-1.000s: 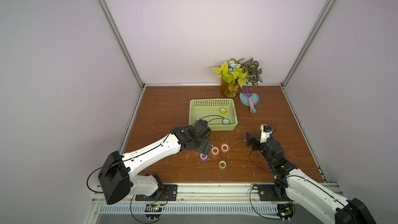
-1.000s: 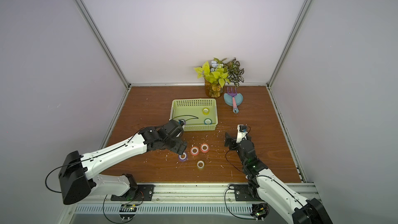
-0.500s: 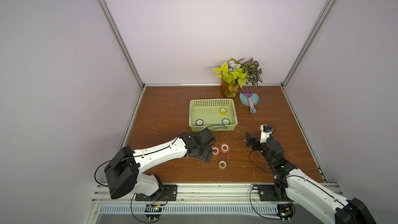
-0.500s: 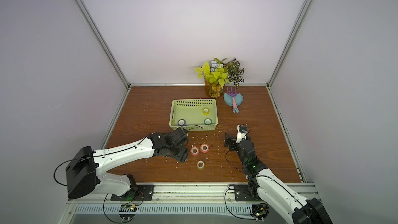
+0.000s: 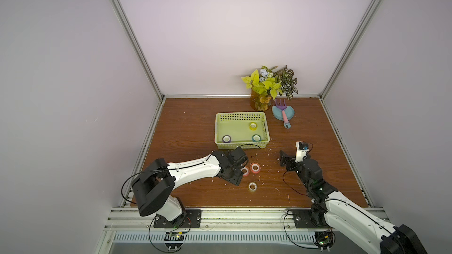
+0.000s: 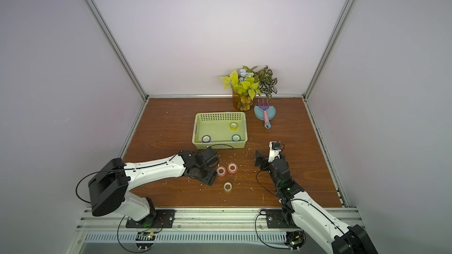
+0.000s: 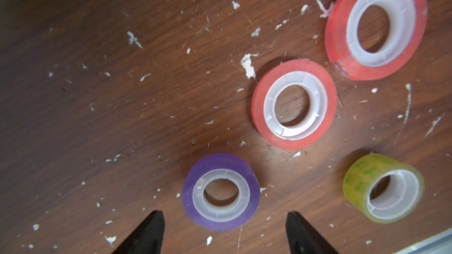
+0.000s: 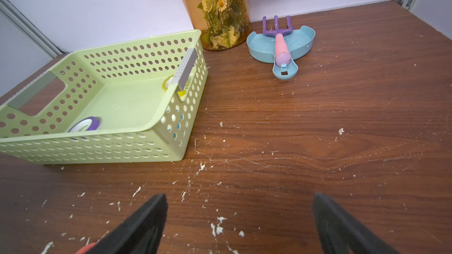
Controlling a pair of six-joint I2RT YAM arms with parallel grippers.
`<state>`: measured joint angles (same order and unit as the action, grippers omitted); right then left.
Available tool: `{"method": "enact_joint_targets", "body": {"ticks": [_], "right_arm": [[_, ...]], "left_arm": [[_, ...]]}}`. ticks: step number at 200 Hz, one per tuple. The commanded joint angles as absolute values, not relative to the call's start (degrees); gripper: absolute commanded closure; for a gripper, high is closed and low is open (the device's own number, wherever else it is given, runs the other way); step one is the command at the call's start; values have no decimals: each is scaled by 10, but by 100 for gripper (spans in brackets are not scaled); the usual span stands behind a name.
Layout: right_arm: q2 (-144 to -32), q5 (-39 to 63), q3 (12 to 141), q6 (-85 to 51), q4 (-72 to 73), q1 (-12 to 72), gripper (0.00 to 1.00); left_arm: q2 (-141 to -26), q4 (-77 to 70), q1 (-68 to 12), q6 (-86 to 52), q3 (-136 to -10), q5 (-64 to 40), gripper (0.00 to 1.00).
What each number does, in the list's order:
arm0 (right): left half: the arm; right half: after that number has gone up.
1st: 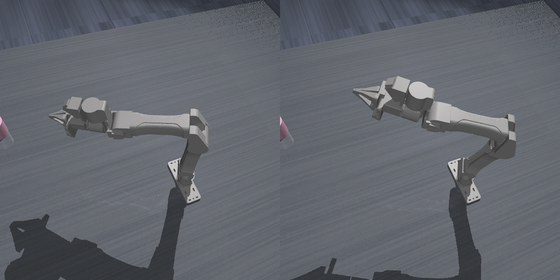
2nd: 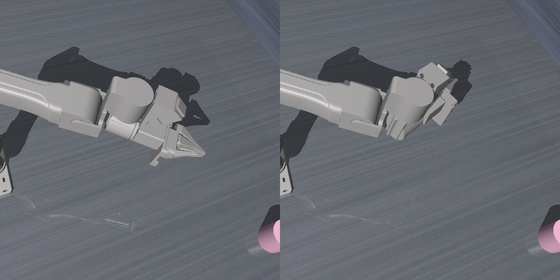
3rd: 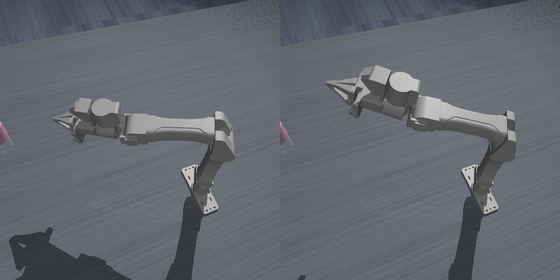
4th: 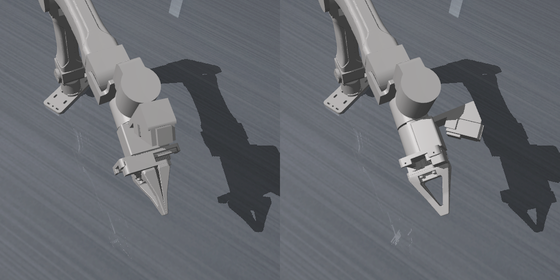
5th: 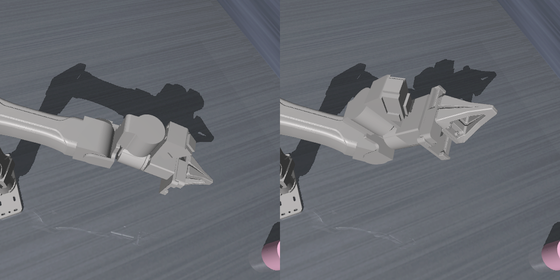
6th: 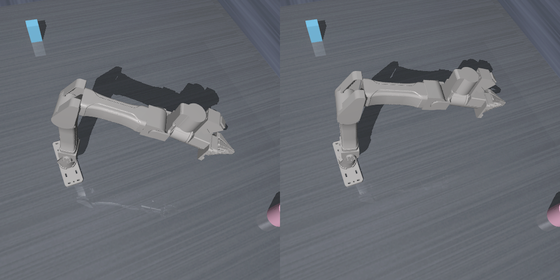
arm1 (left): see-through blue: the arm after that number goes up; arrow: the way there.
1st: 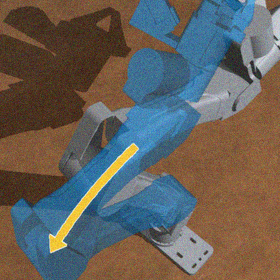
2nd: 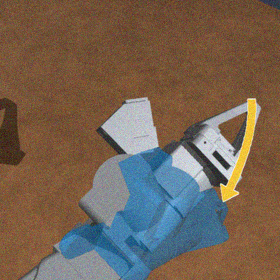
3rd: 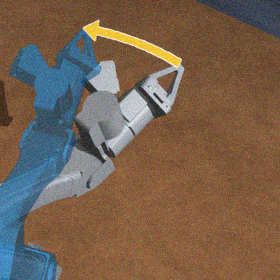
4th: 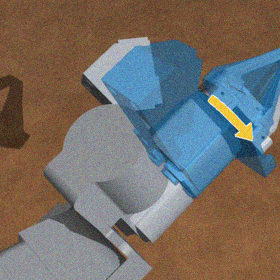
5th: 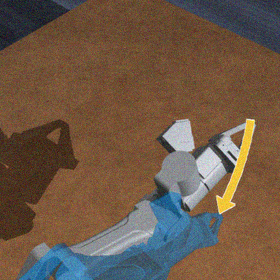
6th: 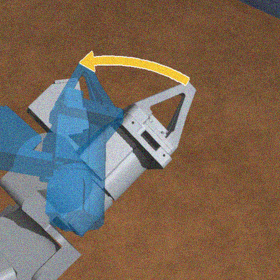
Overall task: Put the transparent tape into the storage box
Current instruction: Pick up the tape from the center of the board.
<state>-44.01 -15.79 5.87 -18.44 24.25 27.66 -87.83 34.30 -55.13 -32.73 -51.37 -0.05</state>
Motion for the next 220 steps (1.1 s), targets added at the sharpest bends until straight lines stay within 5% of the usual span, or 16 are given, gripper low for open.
{"method": "enact_joint_targets", "body": {"ticks": [1,220], "right_arm": [[-440,-153,81,-187,268,278,1],[-438,-153,80,-187,267,278,1]], "left_arm": [[-893,330,-556,-319,-516,-11,24],[-935,325,-558,-320,-499,-16,41]]}}
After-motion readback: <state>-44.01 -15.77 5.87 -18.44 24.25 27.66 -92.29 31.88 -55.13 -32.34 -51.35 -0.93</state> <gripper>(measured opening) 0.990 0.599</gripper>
